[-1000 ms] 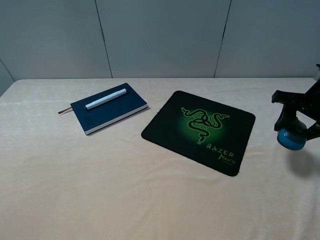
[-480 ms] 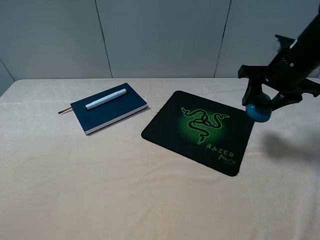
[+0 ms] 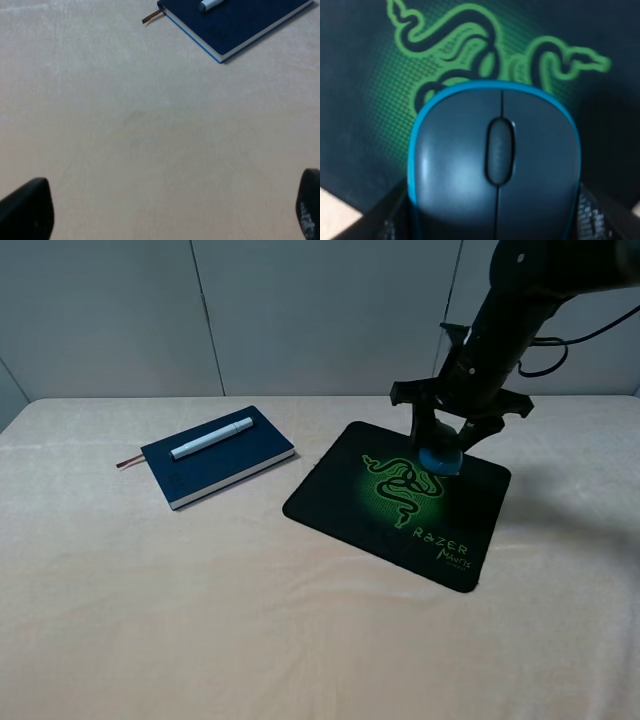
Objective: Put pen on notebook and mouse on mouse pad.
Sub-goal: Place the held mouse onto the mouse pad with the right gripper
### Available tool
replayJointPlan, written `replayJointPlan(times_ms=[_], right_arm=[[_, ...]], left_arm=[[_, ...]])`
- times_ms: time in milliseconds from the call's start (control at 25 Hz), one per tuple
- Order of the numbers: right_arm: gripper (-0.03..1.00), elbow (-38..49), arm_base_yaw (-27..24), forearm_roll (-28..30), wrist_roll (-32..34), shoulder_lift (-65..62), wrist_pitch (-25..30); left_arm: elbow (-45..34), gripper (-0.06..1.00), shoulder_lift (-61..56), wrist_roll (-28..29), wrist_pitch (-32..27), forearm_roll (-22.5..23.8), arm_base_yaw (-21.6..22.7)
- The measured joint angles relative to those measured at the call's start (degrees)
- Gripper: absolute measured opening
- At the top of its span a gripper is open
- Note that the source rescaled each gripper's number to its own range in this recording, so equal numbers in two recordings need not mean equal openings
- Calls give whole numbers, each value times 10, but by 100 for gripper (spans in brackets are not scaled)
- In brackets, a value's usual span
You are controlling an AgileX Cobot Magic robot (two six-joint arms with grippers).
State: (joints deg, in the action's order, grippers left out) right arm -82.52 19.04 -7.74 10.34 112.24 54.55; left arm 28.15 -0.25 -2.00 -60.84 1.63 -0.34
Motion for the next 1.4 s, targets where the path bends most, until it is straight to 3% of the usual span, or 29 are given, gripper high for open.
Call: replayJointPlan(times_ms=[280,760,800,840,880,920,1000,1160,1400], right_arm=[[0,-59,10,28,0,90,7],[0,-62,10,70,0,142,3],[5,-63,10,71,0,142,1],[19,-63,10,71,0,142,-1],[48,-63,10,71,0,142,-2],[69,-63,10,71,0,142,-2],[88,-63,10,70,0,142,1],[99,-63,10,69,-1,142,6],[100,-63,10,68,-2,138,34]], left_arm=[[0,95,0,0,0,0,0],[0,95,0,0,0,0,0],[0,95,0,0,0,0,0],[0,95,0,0,0,0,0],[0,95,0,0,0,0,0],[0,95,0,0,0,0,0],[0,95,0,0,0,0,0],[0,95,0,0,0,0,0],[0,95,0,0,0,0,0]])
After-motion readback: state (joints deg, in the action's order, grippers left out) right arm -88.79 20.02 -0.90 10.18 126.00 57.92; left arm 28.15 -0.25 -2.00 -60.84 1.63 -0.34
